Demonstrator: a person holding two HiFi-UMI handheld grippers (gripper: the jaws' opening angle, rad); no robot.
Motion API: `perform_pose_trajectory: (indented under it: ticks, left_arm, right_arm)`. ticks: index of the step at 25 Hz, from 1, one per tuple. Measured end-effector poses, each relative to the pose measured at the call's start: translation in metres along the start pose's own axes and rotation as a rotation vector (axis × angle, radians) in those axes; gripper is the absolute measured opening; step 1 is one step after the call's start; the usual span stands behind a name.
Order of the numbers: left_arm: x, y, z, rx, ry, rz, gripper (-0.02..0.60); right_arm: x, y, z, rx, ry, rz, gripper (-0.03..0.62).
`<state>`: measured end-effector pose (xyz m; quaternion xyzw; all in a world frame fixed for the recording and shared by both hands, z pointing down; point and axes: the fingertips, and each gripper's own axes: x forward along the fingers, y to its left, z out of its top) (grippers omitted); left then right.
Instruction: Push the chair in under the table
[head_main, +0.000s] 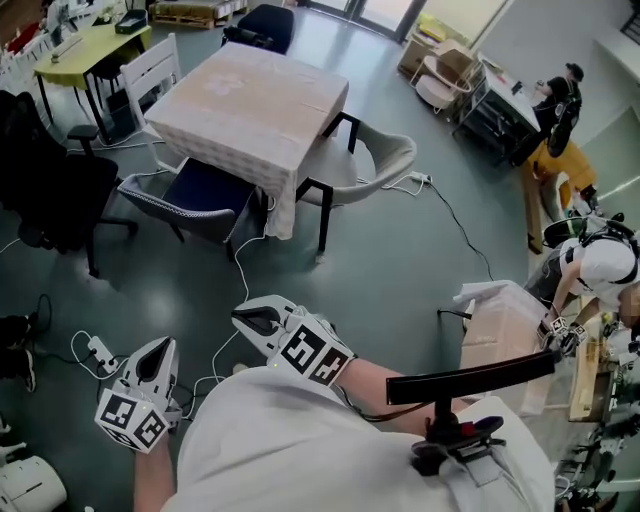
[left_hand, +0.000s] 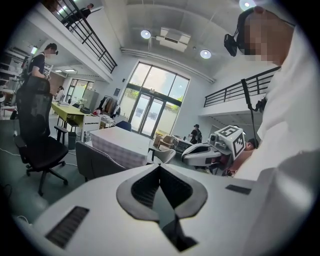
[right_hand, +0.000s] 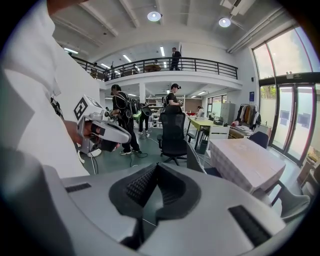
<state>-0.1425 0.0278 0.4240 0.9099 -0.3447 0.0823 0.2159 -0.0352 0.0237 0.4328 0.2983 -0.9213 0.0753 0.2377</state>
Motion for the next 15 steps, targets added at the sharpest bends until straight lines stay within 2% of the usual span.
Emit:
perform_pose_trajectory:
  ticks: [8,15]
  left_arm:
    - [0.017,0.006,0.000,-0.027,0.019,-0.009,0.011]
    - [0.044,0.011,0.009,-0.031,0.035,-0.019,0.011]
  right_arm:
    - [-0.002,-0.015,-0.003,0.006,0.013,-0.011,0.014]
    - [-0.004,-0.044,-0.001,0.010,0.013,-0.021,0.014]
